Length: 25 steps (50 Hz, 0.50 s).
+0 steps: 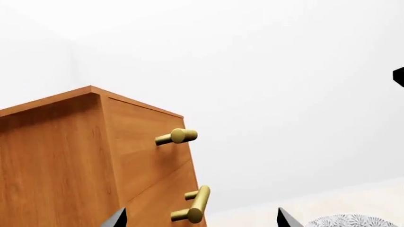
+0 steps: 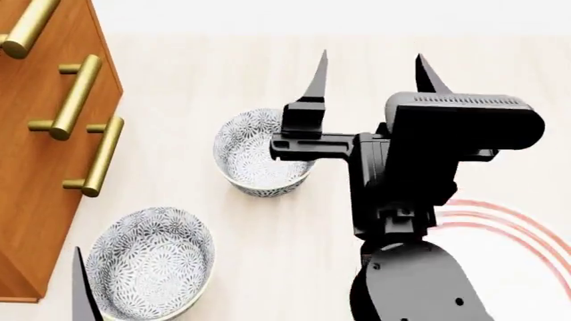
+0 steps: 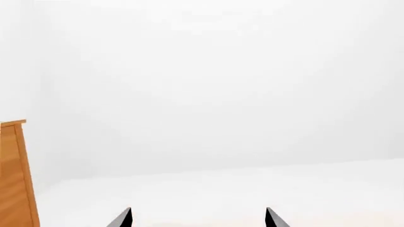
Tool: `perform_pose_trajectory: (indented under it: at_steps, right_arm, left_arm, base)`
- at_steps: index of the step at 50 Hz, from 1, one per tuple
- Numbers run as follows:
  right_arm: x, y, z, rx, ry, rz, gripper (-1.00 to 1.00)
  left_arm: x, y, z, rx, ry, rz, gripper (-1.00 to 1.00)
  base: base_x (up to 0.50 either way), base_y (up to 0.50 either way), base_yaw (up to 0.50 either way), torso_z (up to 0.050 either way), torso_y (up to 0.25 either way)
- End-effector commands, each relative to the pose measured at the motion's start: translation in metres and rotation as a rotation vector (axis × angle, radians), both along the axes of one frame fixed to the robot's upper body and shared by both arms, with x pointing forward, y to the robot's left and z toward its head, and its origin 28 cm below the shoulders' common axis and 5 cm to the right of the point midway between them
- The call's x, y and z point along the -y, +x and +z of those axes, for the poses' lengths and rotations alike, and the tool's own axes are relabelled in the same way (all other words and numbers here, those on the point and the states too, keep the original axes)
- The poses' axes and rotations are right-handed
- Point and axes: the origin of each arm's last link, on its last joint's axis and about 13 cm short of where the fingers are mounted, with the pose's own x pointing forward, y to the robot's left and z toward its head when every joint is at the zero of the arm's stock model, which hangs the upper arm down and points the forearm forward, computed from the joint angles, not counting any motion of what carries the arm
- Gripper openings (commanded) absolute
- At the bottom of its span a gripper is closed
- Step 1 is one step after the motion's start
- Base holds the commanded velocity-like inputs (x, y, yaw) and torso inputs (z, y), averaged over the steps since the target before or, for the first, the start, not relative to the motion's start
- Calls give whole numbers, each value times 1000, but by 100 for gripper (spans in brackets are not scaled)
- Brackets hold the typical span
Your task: Pick up the bowl and put it in the front on the plate.
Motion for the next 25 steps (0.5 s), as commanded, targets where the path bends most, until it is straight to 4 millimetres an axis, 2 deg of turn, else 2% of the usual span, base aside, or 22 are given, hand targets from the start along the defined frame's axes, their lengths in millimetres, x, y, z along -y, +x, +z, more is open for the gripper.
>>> perform_pose_trajectory:
  at_steps: [1, 3, 5, 6, 10, 12, 14, 25]
  right_arm:
    - [-13, 52, 61, -196, -43, 39, 100]
    - [-18, 66, 68, -275, -31, 88, 100]
    - [-18, 66, 68, -275, -31, 88, 100]
    - [-26, 79, 77, -333, -30, 143, 100]
    - [-30, 104, 73, -460, 51, 112, 100]
    - [-30, 109, 72, -478, 67, 93, 100]
    - [-29, 114, 74, -567, 168, 83, 100]
    - [-34, 120, 71, -636, 48, 47, 100]
  left_arm:
    - [2, -3, 3, 36, 15, -20, 100]
    - [2, -2, 3, 29, 12, -23, 100]
    - [2, -2, 3, 29, 12, -23, 100]
    - [2, -2, 1, 19, 9, -25, 100]
    - [1, -1, 2, 12, 3, -25, 100]
    - [0, -1, 1, 9, 1, -25, 100]
    - [1, -1, 1, 3, -1, -29, 100]
    - [3, -1, -1, -18, 0, -45, 100]
  base:
    - [0, 0, 0, 0, 0]
    - [0, 0, 0, 0, 0]
    - [0, 0, 0, 0, 0]
    - [0, 0, 0, 0, 0]
    - [0, 0, 0, 0, 0]
    - [0, 0, 0, 0, 0]
    - [0, 0, 0, 0, 0]
    - [0, 0, 0, 0, 0]
